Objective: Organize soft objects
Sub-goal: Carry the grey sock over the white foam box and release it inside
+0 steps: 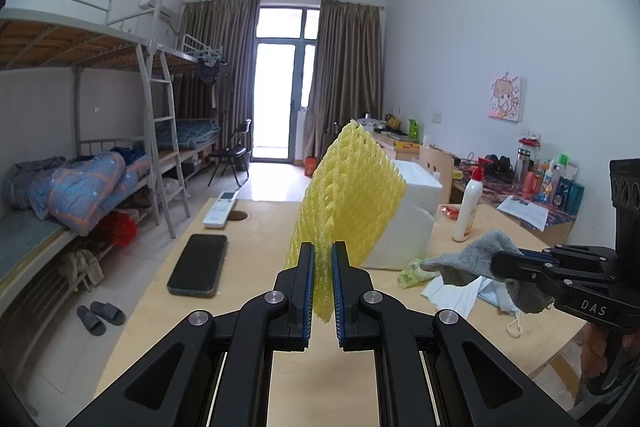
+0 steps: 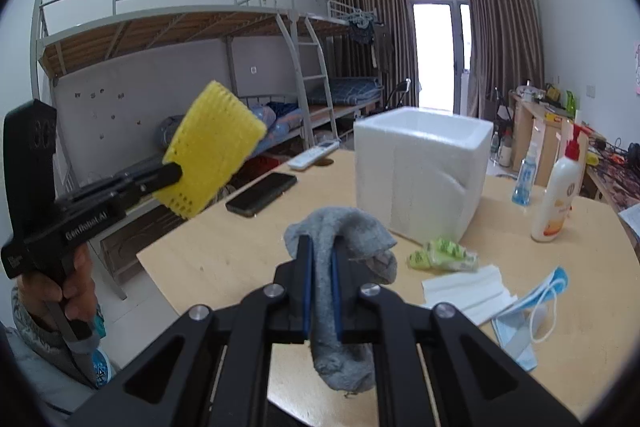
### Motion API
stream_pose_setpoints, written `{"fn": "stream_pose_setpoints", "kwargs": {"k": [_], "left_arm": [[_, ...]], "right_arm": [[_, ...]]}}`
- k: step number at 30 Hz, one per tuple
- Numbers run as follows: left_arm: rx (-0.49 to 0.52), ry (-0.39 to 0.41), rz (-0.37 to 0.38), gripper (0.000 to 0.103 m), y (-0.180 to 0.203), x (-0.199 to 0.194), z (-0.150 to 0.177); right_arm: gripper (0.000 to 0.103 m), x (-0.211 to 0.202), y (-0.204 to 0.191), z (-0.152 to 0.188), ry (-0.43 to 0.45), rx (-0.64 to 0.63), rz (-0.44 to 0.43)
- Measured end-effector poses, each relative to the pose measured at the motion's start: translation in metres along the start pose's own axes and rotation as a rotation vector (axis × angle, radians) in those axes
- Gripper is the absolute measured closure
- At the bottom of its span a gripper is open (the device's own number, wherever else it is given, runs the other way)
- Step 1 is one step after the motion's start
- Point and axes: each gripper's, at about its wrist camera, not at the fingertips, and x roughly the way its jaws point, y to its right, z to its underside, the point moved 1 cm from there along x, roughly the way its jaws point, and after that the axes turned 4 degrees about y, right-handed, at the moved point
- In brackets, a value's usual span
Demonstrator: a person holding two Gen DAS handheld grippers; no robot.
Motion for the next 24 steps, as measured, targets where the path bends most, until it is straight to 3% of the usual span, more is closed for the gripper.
{"fn": "stream_pose_setpoints", "kwargs": {"k": [11, 24], "left_arm": [[0.032, 0.055, 0.024, 0.094, 0.01, 0.01, -0.033], [0.047, 0.037, 0.081, 0.094, 0.021, 0.047, -0.059]], "right_arm": [[0.092, -0.006, 0.009, -0.04, 0.084, -0.04, 0.065], [0.092, -0.008, 0.032, -0.069, 0.129, -0.048, 0.143]]}}
